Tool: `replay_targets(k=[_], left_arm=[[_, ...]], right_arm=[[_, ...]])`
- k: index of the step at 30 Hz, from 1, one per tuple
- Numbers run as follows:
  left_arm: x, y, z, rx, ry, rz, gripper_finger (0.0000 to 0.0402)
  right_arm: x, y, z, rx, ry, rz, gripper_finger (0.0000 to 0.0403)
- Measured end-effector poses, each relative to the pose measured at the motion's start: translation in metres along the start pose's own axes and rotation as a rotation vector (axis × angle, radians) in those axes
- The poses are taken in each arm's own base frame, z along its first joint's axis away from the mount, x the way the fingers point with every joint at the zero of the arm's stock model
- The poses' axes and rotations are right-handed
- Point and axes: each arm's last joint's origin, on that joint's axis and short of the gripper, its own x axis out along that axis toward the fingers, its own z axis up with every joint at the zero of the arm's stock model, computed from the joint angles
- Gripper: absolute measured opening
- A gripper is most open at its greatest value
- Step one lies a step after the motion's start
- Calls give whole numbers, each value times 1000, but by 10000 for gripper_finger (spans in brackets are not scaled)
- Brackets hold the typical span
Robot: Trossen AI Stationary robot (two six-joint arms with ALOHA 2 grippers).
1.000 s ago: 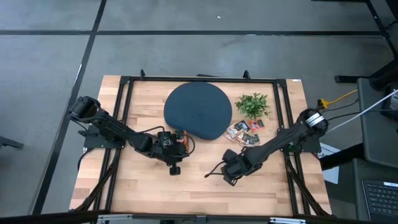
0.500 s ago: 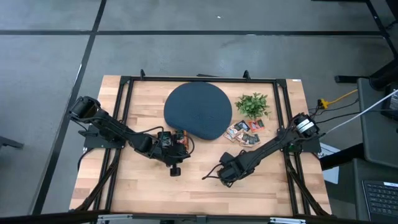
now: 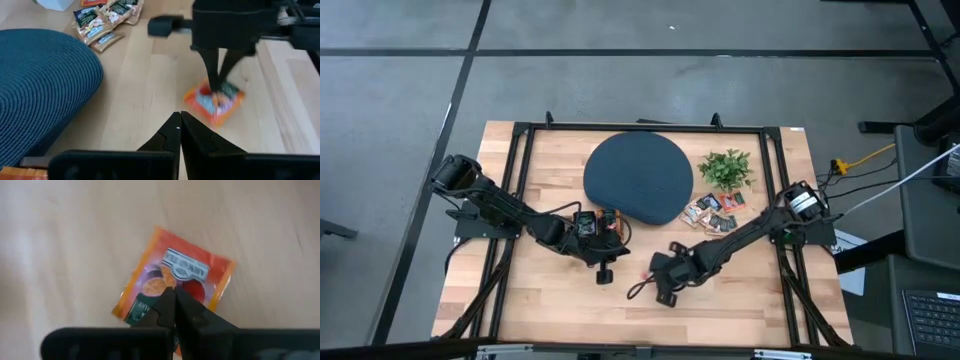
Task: Pick & Place Tea
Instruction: Put the orange tea bag into the right section of the wooden organizer
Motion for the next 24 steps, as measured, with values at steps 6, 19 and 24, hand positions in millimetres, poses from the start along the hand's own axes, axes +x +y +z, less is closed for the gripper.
replay_targets(k=[6,19,24], left_arm=[[0,0,1,-3,-8,-3,4],[5,-9,1,75,-37,-75,2],[16,-15,-4,146,-6,-90,2]], right_arm=[[-1,7,16,-110,-133,97,9],[-15,14,11,59,-26,206,9],[-34,21,0,60,-47,117,10]])
